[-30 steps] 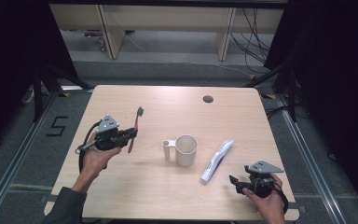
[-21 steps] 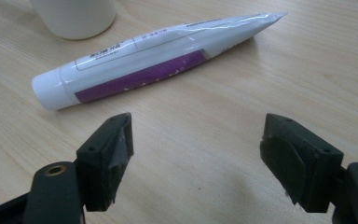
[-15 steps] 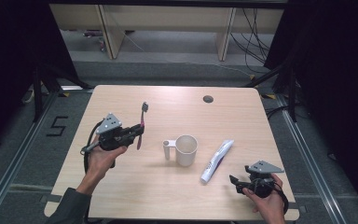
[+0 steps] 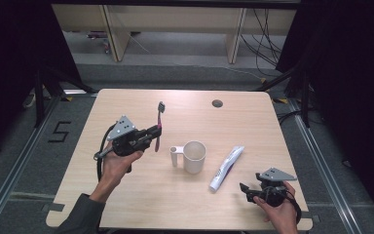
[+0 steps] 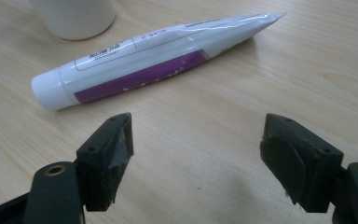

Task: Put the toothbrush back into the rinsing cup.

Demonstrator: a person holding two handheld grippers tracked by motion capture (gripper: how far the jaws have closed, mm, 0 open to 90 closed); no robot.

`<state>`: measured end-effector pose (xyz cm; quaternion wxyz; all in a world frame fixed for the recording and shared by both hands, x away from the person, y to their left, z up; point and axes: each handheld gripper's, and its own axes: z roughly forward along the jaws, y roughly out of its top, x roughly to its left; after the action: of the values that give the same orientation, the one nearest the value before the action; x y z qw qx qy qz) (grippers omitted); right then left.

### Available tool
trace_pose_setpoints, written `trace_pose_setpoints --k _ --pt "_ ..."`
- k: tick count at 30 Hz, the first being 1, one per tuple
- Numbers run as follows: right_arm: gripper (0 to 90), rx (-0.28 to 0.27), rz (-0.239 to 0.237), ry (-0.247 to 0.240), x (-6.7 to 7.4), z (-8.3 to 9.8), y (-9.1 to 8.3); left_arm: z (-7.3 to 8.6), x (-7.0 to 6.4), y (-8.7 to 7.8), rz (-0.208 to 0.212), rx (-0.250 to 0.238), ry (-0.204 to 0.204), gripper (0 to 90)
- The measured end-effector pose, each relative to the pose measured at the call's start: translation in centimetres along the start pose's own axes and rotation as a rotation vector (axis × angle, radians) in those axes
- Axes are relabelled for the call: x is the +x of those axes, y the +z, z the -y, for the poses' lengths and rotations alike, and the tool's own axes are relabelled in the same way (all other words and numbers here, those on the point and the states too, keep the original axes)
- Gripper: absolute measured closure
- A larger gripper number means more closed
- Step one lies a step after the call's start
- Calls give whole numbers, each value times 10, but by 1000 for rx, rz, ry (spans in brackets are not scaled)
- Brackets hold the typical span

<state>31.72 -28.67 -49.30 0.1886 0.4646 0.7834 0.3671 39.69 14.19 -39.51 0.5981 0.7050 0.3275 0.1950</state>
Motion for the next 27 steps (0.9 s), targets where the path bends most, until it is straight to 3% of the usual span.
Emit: trace_pose_setpoints --k 12,27 --pt "262 -1 -3 1 0 0 0 -5 -12 24 23 -33 -13 823" --pt "263 0 -5 2 -1 0 0 2 -20 41 46 -17 4 822"
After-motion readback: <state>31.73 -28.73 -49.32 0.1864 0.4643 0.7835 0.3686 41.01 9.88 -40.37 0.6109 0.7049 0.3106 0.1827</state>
